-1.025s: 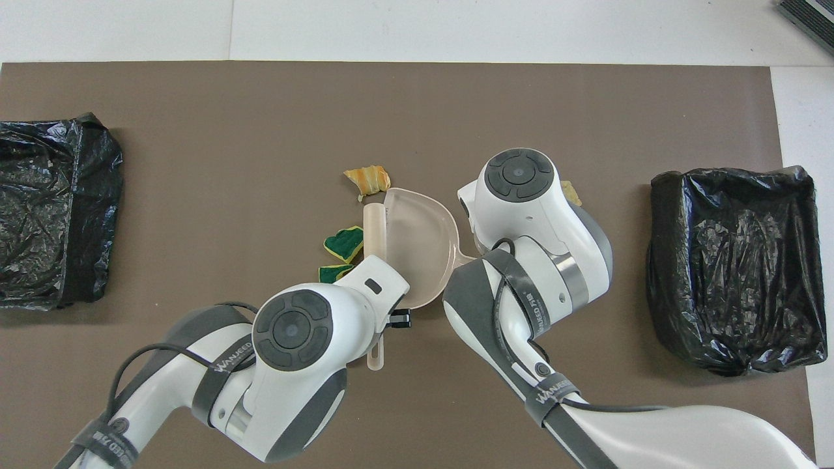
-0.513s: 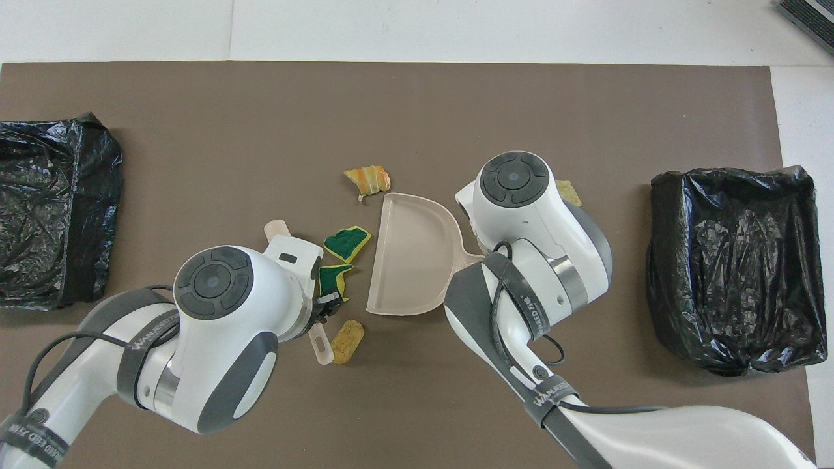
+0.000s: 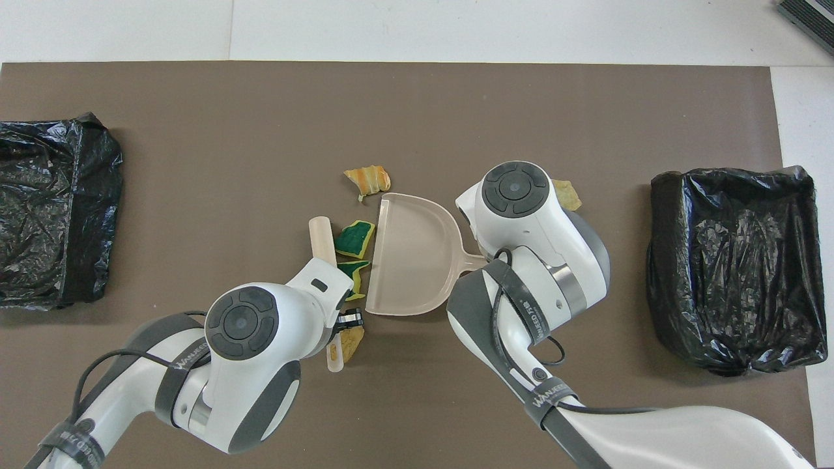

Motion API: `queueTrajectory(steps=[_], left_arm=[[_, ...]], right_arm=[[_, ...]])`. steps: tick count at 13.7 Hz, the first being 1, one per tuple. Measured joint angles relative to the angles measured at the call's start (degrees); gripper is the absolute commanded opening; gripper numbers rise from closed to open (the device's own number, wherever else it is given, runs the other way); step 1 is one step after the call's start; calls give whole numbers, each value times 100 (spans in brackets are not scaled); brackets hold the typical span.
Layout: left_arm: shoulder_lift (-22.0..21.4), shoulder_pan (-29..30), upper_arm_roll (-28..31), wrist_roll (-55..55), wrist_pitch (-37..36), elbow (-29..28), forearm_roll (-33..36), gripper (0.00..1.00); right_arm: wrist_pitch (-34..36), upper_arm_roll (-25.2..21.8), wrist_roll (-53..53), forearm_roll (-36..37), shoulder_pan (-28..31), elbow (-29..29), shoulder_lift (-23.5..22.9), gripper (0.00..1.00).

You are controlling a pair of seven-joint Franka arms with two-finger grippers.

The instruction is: Sweep and dump trash in bin

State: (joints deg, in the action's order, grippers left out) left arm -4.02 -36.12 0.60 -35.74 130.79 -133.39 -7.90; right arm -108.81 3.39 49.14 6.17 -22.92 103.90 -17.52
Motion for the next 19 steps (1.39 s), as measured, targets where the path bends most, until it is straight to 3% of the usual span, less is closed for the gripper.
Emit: queueTrajectory(steps=[4, 8, 10, 13, 15, 19], left_arm=[[54, -642, -27, 243, 447, 99, -117, 0], [46, -921, -27, -801, 338, 399, -129, 0], [11, -911, 46, -1039, -171, 503, -98, 0], [-182, -903, 92, -1377, -1538, 577, -62, 0], [-357, -903, 90, -2468, -1958, 578, -44, 0], [-442, -903, 84, -4863, -2079, 575, -18, 0]], right_arm=[[-1, 0, 0, 0, 0, 4, 2, 0], [-3, 0, 0, 0, 0, 5, 5, 0], [-6, 0, 4, 1, 0, 5, 7, 0], [-81, -9, 427, 82, 9, 10, 8, 0], [-206, -15, 677, 214, 16, 30, 7, 0], [-277, -18, 970, 273, 33, 46, 7, 0]])
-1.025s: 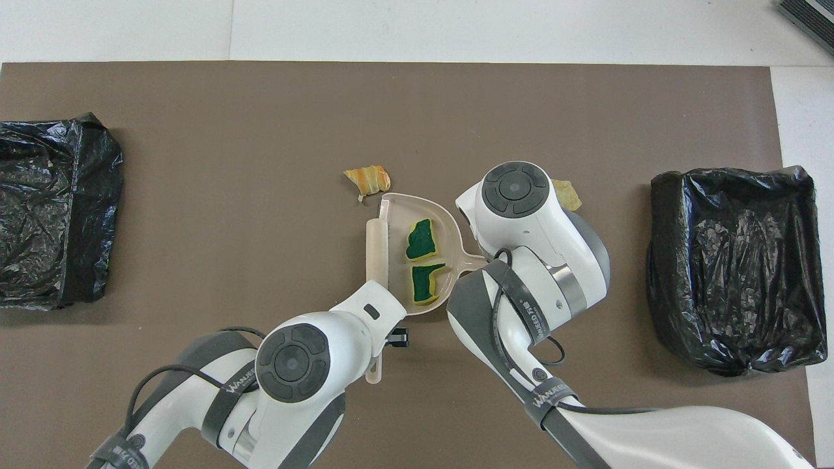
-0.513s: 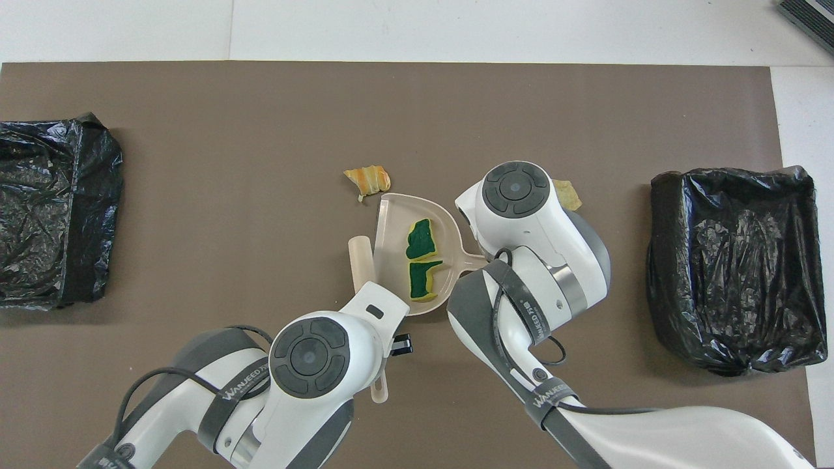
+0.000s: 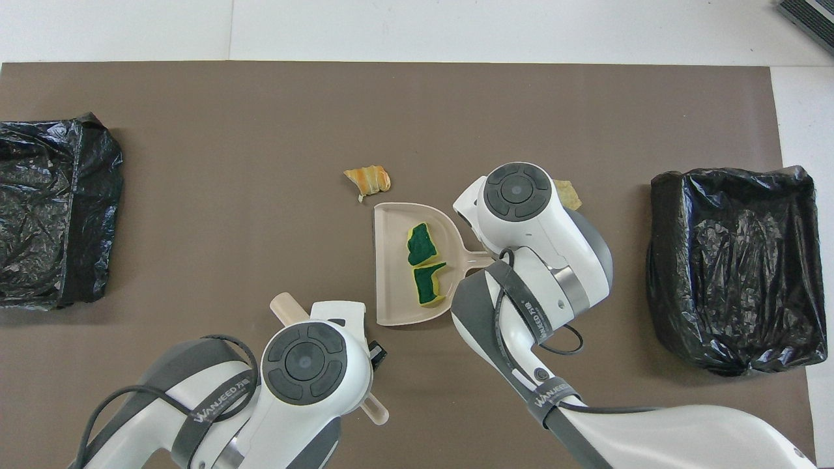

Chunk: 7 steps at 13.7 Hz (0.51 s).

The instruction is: Sweep and dump trash in bin

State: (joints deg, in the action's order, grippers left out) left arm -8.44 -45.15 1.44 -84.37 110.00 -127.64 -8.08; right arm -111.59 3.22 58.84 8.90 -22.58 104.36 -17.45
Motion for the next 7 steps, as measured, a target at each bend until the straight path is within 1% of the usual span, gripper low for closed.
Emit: queueTrajectory(steps=[3, 5, 7], left_arm=[[0, -12, -27, -1120, 2, -33, -5, 0], [7, -59, -63, -1480, 117, -152, -93, 0], [29, -225, -81, -1730, 488, -328, -344, 0]], right_arm=[[-90, 0, 266, 97, 53, 17, 0, 0], [-115, 0, 285, 127, 57, 38, 0, 0], [-123, 0, 285, 131, 57, 44, 0, 0]])
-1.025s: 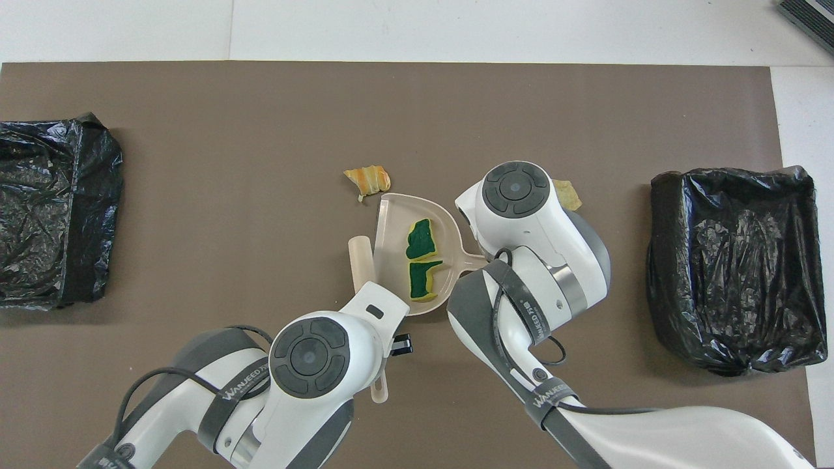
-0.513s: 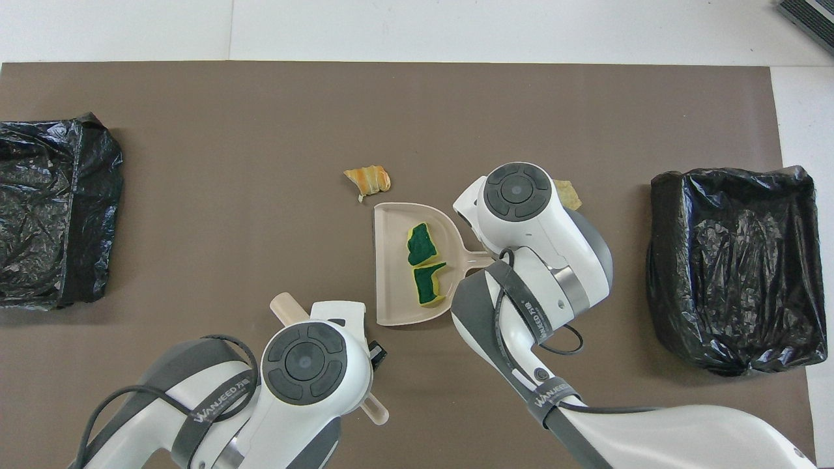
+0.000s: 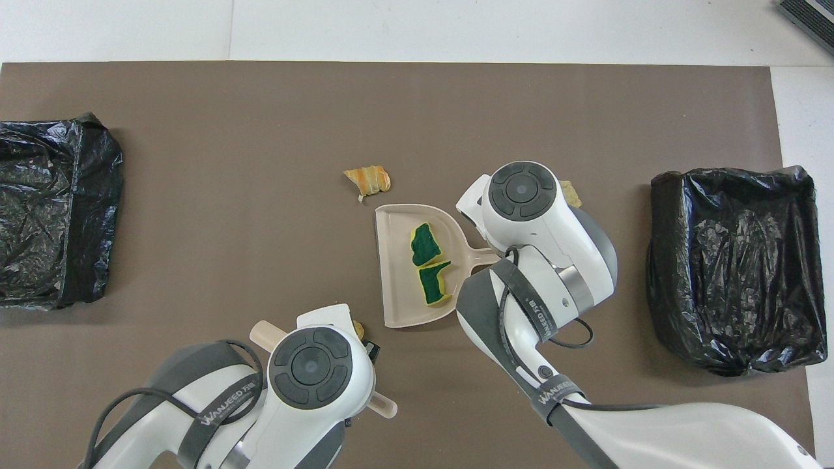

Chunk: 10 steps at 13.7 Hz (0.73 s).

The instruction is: Sweep and dump trash in bin

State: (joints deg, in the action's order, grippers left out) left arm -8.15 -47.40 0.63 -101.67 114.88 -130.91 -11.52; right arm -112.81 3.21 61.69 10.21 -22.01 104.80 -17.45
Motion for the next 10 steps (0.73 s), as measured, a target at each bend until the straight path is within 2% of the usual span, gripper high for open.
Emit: queueTrajectory(steps=[3, 5, 7, 10], left_arm=[[236, -414, -34, -457, 875, -204, -110, 0], [437, -466, -30, -397, 1253, -208, -112, 0], [537, -357, 18, 202, 1435, -197, -112, 0], [590, -92, 60, 1752, 1618, -179, -114, 0]], right_arm=[[-1, 0, 0, 1, 0, 1, 0, 0], [-1, 0, 0, 1, 0, 2, 0, 0], [-1, 0, 0, 1, 0, 2, 0, 0], [-1, 0, 0, 1, 0, 2, 0, 0]])
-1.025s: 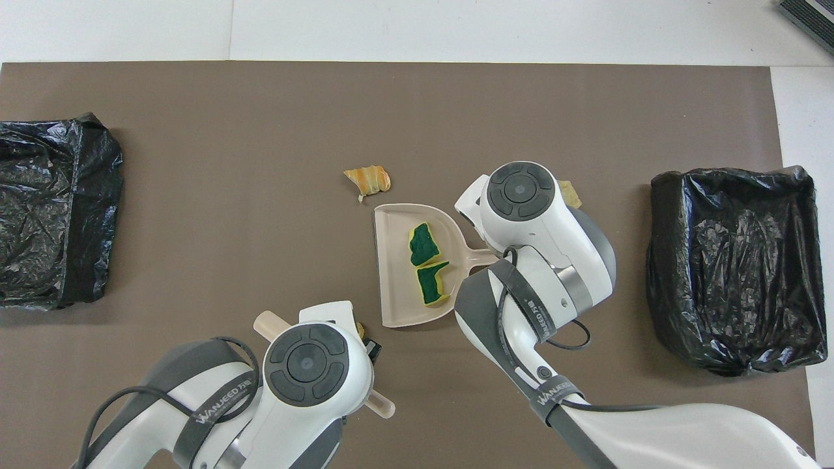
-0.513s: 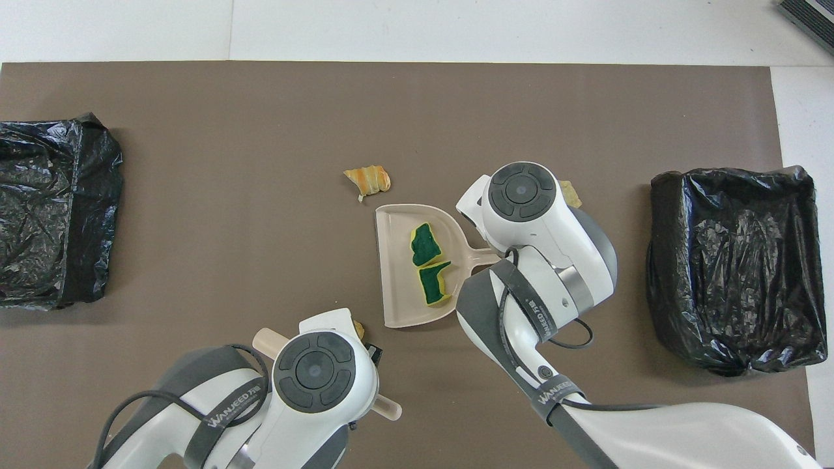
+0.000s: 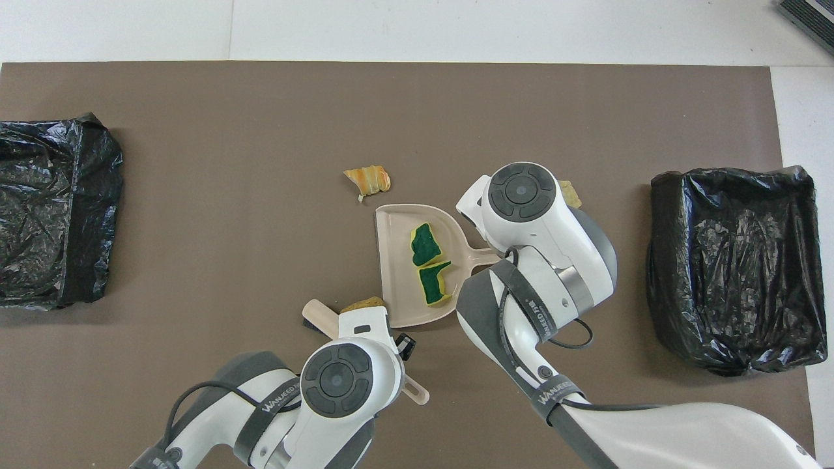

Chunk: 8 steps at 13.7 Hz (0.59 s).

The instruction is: Sweep and dump trash in bin

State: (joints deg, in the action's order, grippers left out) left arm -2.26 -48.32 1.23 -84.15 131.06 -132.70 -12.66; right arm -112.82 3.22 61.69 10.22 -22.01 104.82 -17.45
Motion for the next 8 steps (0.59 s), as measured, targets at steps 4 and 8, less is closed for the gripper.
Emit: queueTrajectory(steps=[4, 8], left_arm=[[146, 92, 10, 2036, 572, 99, 0, 0], [332, 174, 24, 3632, 778, 272, 21, 0]], right_arm=[[0, 0, 0, 0, 0, 1, 0, 0], [0, 0, 0, 1, 0, 1, 0, 0]])
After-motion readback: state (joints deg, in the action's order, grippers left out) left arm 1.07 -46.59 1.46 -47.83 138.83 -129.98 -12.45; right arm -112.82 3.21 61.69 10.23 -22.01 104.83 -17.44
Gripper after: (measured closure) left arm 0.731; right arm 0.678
